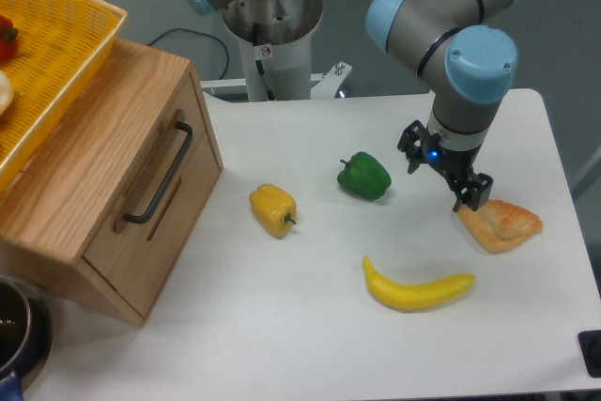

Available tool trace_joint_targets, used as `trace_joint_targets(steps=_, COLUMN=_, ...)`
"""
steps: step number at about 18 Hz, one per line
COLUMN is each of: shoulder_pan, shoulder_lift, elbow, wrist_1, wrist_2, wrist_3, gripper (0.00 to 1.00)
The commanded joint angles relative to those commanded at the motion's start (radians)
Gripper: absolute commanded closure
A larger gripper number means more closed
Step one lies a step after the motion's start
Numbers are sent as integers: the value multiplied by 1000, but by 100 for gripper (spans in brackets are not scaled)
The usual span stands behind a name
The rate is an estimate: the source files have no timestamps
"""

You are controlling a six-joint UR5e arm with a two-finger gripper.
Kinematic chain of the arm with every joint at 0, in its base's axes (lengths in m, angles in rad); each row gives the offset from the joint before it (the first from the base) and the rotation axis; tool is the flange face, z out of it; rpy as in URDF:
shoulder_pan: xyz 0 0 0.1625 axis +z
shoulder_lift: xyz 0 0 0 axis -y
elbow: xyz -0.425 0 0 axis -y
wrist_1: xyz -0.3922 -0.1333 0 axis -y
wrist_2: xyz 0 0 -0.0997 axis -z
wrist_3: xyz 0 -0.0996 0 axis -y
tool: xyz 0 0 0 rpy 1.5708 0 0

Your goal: Slide open the top drawer

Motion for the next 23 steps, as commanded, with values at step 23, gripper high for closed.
trace_joint_targets(steps=23, shoulder_pan=-182, shoulder_lift=175, elbow=-11, wrist_1=-175, wrist_2=-127, wrist_3=-549, gripper=0)
